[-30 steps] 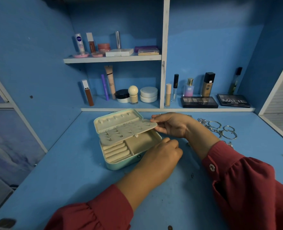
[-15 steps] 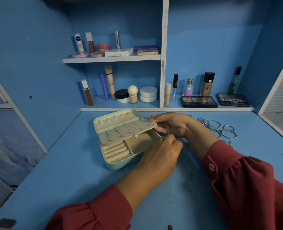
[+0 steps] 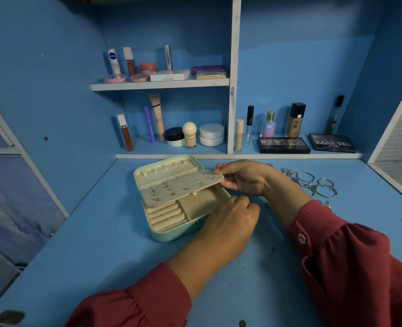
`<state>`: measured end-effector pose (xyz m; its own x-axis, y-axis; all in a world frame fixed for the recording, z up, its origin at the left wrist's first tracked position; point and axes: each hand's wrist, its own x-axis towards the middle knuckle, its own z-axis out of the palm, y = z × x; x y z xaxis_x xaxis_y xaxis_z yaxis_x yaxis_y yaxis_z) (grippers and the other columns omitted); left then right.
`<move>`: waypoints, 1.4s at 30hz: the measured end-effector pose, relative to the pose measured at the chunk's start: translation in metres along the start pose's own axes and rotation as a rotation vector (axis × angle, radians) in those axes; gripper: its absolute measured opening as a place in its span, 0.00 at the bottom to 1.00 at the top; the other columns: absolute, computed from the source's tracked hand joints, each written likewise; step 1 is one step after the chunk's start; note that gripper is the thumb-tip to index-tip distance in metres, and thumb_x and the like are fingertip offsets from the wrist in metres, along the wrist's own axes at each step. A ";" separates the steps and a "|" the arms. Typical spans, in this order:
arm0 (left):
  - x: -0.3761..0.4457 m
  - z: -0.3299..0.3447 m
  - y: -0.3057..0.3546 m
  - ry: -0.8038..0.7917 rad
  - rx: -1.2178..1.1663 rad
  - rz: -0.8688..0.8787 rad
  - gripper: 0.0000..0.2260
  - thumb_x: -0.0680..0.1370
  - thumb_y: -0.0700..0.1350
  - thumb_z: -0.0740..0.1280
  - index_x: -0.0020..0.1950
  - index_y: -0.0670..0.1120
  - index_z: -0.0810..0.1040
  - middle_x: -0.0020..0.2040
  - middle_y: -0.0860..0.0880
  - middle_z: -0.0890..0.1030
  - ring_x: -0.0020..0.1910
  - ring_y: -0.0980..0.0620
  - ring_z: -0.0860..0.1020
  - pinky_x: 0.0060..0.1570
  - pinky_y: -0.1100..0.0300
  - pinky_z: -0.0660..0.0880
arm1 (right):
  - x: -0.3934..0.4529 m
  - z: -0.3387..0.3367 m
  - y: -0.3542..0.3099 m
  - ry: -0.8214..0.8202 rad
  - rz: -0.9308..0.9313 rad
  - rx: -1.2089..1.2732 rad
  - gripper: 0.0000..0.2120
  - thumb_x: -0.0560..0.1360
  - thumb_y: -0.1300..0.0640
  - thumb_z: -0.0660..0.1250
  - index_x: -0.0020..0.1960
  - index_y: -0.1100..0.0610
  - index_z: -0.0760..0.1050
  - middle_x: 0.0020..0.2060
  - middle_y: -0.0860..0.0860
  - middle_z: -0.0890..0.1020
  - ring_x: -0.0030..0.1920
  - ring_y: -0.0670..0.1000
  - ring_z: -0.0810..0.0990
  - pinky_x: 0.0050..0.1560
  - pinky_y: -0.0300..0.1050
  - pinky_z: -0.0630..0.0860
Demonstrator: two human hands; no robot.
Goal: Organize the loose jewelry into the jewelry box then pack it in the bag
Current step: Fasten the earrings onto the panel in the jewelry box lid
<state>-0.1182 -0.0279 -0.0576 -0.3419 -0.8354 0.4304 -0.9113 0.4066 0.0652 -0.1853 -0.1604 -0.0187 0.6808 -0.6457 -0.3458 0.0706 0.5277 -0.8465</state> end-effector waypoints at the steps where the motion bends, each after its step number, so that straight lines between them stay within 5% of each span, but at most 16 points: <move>1: 0.000 0.000 0.000 0.003 -0.005 0.001 0.15 0.58 0.28 0.72 0.37 0.43 0.72 0.34 0.45 0.73 0.32 0.47 0.74 0.28 0.60 0.60 | 0.000 0.000 0.000 0.000 0.000 -0.002 0.06 0.75 0.69 0.64 0.44 0.60 0.73 0.32 0.54 0.83 0.33 0.48 0.84 0.34 0.36 0.81; 11: -0.001 0.001 0.000 0.018 -0.031 -0.021 0.14 0.63 0.32 0.75 0.43 0.44 0.75 0.38 0.46 0.74 0.34 0.48 0.75 0.28 0.58 0.69 | 0.000 -0.001 0.000 -0.007 0.001 -0.008 0.05 0.75 0.69 0.65 0.45 0.60 0.72 0.33 0.54 0.83 0.34 0.48 0.84 0.34 0.36 0.81; 19: 0.000 -0.004 0.002 0.005 0.012 -0.046 0.14 0.62 0.31 0.77 0.41 0.43 0.77 0.38 0.45 0.74 0.33 0.49 0.75 0.28 0.64 0.61 | -0.001 0.001 0.000 -0.001 -0.004 -0.010 0.06 0.75 0.69 0.64 0.44 0.60 0.73 0.31 0.54 0.83 0.32 0.47 0.83 0.33 0.35 0.80; 23: 0.002 -0.008 0.002 0.085 -0.055 -0.022 0.08 0.70 0.37 0.75 0.38 0.42 0.76 0.34 0.45 0.75 0.30 0.48 0.76 0.24 0.61 0.67 | 0.000 0.000 0.000 0.006 0.004 -0.002 0.06 0.75 0.69 0.64 0.44 0.60 0.73 0.32 0.54 0.83 0.33 0.48 0.83 0.34 0.35 0.80; 31: -0.001 -0.004 -0.008 0.096 -0.057 -0.077 0.12 0.65 0.26 0.70 0.45 0.38 0.79 0.40 0.42 0.78 0.36 0.43 0.77 0.29 0.49 0.76 | 0.000 0.000 0.000 0.004 0.001 0.004 0.06 0.75 0.69 0.65 0.43 0.60 0.73 0.33 0.55 0.83 0.34 0.48 0.83 0.36 0.36 0.81; 35: 0.001 -0.012 -0.012 0.237 -0.178 -0.096 0.02 0.72 0.36 0.69 0.43 0.41 0.78 0.39 0.45 0.80 0.37 0.45 0.79 0.32 0.49 0.77 | -0.003 0.002 0.000 0.000 0.008 -0.005 0.08 0.75 0.69 0.64 0.39 0.60 0.74 0.31 0.54 0.82 0.31 0.48 0.82 0.35 0.35 0.80; 42: 0.004 -0.044 -0.015 0.377 -0.432 -0.318 0.03 0.75 0.42 0.68 0.44 0.44 0.81 0.43 0.49 0.80 0.42 0.52 0.77 0.45 0.56 0.73 | -0.003 0.000 0.001 -0.068 -0.029 -0.082 0.07 0.77 0.68 0.61 0.42 0.60 0.73 0.32 0.52 0.81 0.33 0.47 0.81 0.36 0.38 0.79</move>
<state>-0.0961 -0.0207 -0.0168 0.1043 -0.7842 0.6116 -0.7536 0.3390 0.5631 -0.1870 -0.1580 -0.0188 0.7271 -0.6201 -0.2947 0.0332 0.4604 -0.8871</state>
